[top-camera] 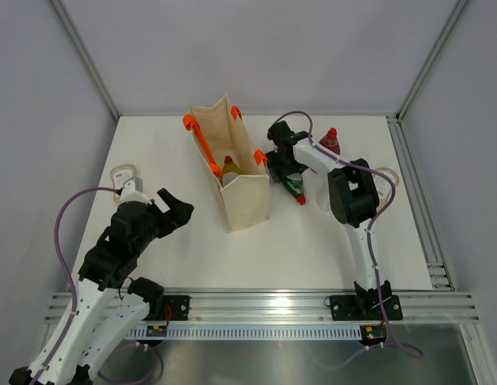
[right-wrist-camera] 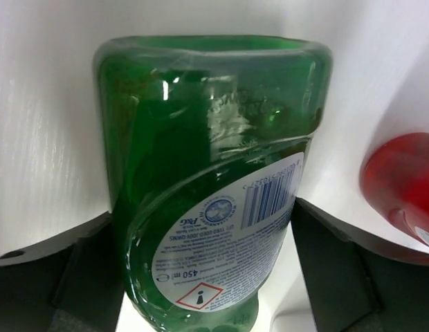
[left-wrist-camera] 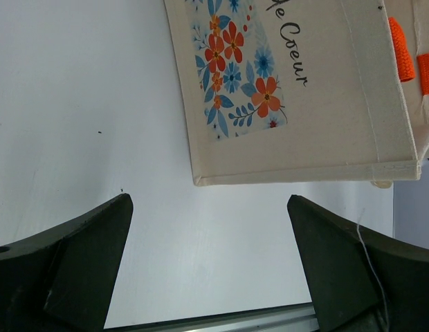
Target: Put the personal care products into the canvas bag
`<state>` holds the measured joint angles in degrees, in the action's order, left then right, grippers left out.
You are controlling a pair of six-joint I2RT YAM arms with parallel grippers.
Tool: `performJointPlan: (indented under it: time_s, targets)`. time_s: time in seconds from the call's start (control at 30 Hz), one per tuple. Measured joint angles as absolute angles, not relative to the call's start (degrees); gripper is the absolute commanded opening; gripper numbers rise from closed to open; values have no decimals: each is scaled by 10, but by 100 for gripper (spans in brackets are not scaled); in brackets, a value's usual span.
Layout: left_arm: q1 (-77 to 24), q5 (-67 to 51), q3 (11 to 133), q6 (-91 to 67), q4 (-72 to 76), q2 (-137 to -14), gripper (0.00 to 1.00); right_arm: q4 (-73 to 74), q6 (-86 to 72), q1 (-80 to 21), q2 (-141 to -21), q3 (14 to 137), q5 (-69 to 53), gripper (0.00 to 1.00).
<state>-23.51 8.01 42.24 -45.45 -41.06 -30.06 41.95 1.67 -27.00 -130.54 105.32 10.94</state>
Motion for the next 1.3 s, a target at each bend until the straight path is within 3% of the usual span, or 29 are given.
performJointPlan:
  time_s: [0.03, 0.07, 0.13, 0.17, 0.23, 0.27, 0.37, 0.6, 0.9, 1.13, 1.3]
  targets:
    - [-235, 79, 422, -456, -411, -300, 99, 423, 16, -270, -1307, 1056, 109, 82]
    - [-235, 77, 420, -458, -410, -299, 99, 426, 17, -270, -1308, 1059, 108, 69]
    - [-235, 75, 417, -461, -410, -298, 99, 428, 20, -270, -1308, 1059, 98, 56]
    - [-235, 74, 416, -462, -410, -297, 99, 431, 24, -269, -1308, 1060, 97, 42]
    - [-235, 72, 416, -464, -410, -297, 99, 435, 35, -264, -1300, 1062, 94, 29]
    - [-235, 72, 416, -465, -410, -297, 99, 436, 36, -258, -1294, 1062, 71, 18]
    - [-235, 70, 416, -465, -410, -297, 99, 438, 41, -222, -1284, 1058, -37, 0]
    - [-235, 67, 408, -466, -398, -296, 99, 455, 66, -127, -1260, 1004, -277, 0]
    - [-235, 63, 407, -465, -393, -299, 99, 462, 42, -116, -1200, 938, -459, 0]
    - [-235, 64, 407, -465, -391, -302, 99, 437, -14, -74, -1074, 943, -527, 0]
    - [-235, 69, 408, -458, -392, -306, 99, 437, -40, -57, -1019, 1022, -533, 0]
